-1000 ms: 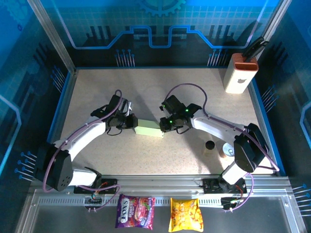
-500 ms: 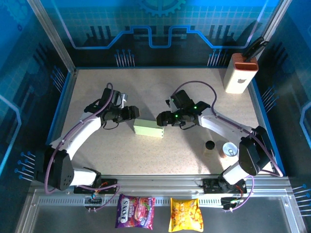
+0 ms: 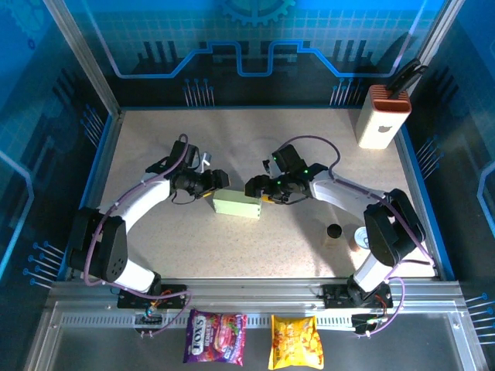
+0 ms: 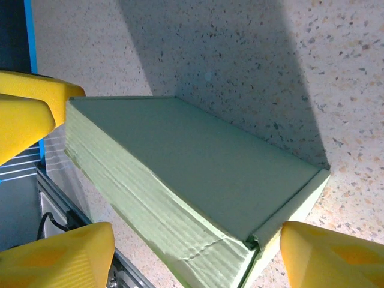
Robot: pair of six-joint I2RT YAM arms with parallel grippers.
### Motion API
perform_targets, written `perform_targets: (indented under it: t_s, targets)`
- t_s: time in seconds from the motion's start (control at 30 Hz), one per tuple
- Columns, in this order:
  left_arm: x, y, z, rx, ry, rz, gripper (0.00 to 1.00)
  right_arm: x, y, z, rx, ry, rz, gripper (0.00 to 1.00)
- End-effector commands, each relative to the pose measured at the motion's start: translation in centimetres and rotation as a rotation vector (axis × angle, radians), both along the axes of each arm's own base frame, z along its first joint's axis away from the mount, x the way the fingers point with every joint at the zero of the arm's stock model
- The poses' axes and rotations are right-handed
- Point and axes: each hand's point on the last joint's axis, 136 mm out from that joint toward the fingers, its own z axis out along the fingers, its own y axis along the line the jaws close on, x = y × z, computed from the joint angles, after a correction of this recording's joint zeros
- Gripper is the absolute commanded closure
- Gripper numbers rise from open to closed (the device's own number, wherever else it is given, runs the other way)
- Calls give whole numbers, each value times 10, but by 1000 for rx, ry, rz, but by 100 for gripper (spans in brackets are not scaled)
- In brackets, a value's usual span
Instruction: Fold the paper box
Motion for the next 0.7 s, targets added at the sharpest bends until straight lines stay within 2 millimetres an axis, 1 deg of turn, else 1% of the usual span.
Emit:
perform_targets:
  t_s: [0.0,0.1,0.27,0.37,0.43,0.53,0.6,0.67]
  targets:
    - [2,-12,10,-92,-2,-8,32,10,11,15,65,-28,17,27]
    - [11,-14,16,-108,-26,5,32,19,11,23,45,-65,23,27]
    - [30,-15,24,-97,-78,17,31,42,8,29,-5,-128,27,27]
    - [43,-14,23,-77,-115,23,31,57,7,30,-59,-185,43,27]
    - [48,-14,19,-70,-132,31,30,62,8,27,-84,-201,69,27]
    - [48,-17,13,-81,-112,20,30,60,11,18,-84,-181,93,27]
    - [42,-19,9,-92,-92,14,30,52,14,13,-74,-160,102,27]
    - [32,-21,5,-98,-68,4,30,41,16,12,-70,-144,107,27]
